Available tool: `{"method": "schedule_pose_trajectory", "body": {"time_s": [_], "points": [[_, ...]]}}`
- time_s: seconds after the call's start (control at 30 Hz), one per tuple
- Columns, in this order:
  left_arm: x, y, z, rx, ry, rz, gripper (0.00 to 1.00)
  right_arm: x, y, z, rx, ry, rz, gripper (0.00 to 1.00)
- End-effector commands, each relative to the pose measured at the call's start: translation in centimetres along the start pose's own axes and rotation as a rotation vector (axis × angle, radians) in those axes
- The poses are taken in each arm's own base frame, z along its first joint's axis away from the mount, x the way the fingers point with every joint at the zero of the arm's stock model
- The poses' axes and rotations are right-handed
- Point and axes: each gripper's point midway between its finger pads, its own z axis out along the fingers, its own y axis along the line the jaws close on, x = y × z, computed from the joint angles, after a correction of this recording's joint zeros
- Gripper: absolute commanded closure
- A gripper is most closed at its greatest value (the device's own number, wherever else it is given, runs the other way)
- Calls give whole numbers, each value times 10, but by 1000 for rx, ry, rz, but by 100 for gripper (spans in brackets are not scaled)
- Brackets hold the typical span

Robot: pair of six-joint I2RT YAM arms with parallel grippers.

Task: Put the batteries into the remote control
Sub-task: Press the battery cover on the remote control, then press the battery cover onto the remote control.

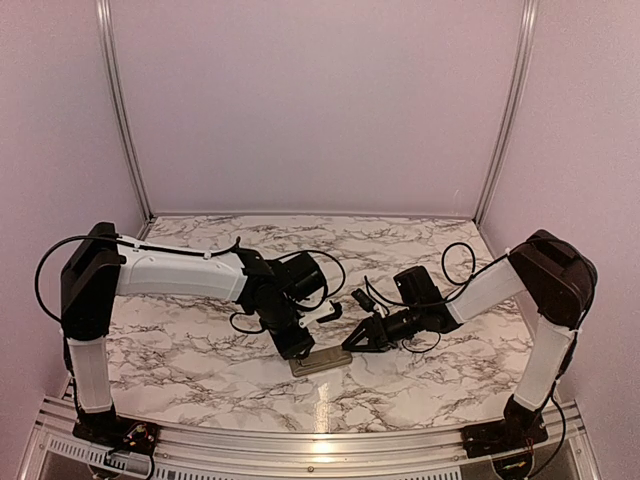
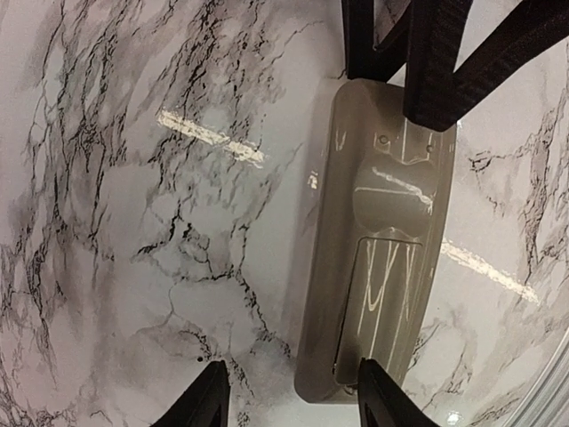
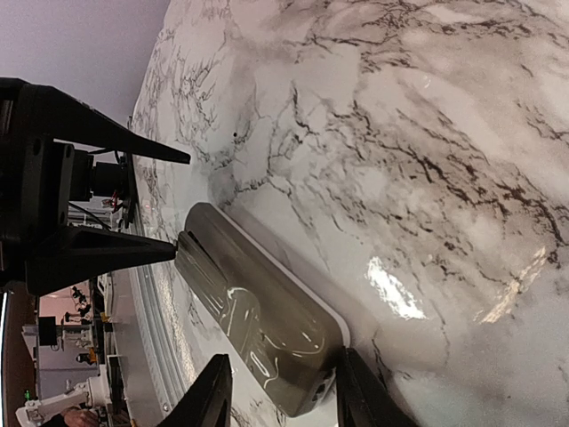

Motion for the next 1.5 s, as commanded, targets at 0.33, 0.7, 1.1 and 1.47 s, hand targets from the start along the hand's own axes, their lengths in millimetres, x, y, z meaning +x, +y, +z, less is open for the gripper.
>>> {"method": "schedule_pose_trajectory", "body": {"time_s": [0.33,0.7,1.1,1.47], "points": [[23,1,28,8,81,9,54,-3,5,3,-10,3,-17,61],[4,11,13,-44,13,-3,43,-21,16,-17,3,-66,-53,61],[-48,66,-118,-316,-462,-231,1,-49,66,-54,-44,-182,-183,60],[8,43,-121,-67,-669,-730,3,-18,109,2,-143,12,-263,59]]}}
